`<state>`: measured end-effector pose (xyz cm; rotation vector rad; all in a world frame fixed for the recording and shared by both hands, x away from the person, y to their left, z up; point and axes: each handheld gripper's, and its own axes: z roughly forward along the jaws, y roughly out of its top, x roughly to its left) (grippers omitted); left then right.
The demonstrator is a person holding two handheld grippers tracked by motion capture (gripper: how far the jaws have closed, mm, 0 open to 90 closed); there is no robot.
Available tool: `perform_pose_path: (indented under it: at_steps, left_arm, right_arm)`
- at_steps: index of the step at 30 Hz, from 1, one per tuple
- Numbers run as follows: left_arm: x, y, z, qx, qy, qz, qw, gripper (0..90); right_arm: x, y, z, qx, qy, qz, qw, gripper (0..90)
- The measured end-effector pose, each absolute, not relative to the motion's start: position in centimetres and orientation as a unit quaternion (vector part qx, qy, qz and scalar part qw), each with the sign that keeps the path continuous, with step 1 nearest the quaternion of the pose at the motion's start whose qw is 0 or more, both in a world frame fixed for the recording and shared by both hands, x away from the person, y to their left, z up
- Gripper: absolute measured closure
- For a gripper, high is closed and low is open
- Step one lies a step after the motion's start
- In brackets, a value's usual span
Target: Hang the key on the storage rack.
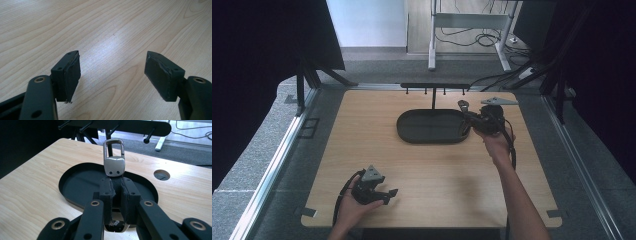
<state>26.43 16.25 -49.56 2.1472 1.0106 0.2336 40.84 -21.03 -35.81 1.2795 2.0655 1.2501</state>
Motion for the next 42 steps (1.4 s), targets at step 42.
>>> perform_pose_path:
  at_steps: [42]
  left_arm:
    - [26.6, 16.7, -49.7, 0.833, 0.399, 0.085, 0.374, 29.6]
  right_arm:
    - [47.4, -20.6, -38.2, 0.511, 0.708, 0.433, 0.223, 80.2]
